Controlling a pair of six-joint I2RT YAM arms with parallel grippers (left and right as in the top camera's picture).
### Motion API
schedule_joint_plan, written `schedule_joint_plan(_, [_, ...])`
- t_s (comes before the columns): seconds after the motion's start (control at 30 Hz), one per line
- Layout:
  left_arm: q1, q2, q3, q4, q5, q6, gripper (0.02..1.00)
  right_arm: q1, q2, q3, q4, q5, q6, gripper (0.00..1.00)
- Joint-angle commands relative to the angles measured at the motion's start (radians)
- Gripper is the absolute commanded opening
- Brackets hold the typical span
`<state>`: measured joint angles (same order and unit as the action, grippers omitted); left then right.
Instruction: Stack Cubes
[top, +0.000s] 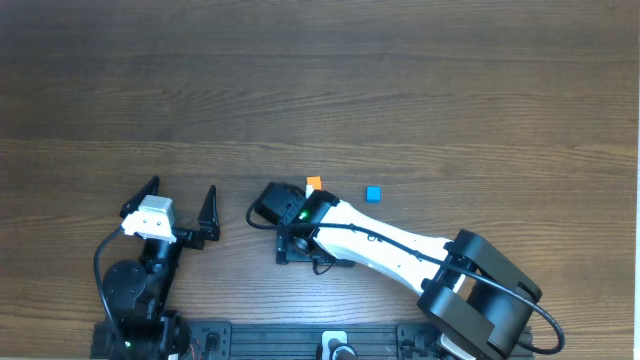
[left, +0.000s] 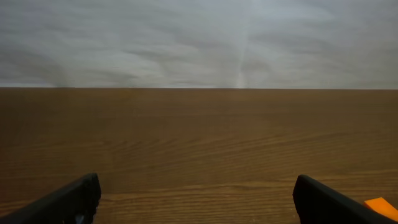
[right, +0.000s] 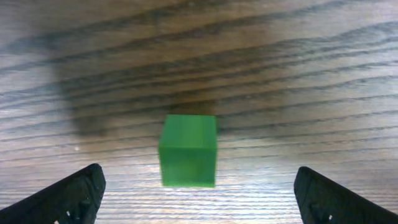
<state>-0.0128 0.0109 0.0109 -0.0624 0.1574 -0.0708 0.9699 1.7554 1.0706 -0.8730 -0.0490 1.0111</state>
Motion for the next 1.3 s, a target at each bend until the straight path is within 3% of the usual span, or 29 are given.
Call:
schedule_joint_plan(0.03, [0.005, -0.006, -0.005, 0.000, -0.001, 0.014, 1.000, -0.007, 0.014, -0.019, 0.007, 0.021, -0.014, 0.969])
schedule_joint_plan(0.63, [0.005, -0.006, -0.005, 0.000, -0.001, 0.014, 0.998, -0.005, 0.050, -0.020, 0.051, 0.012, -0.021, 0.904])
schedule_joint_plan(0.9, [0.005, -0.006, -0.005, 0.000, -0.001, 0.015, 1.000, 0.000, 0.051, -0.020, 0.053, 0.001, -0.021, 0.730])
schedule_joint_plan(1.1, [0.005, -0.006, -0.005, 0.000, -0.001, 0.014, 0.998, 0.000, 0.051, -0.020, 0.062, -0.012, -0.021, 0.411])
schedule_joint_plan(1.3, [0.005, -0.006, -0.005, 0.000, -0.001, 0.014, 1.000, 0.000, 0.051, -0.020, 0.066, -0.014, -0.021, 0.318])
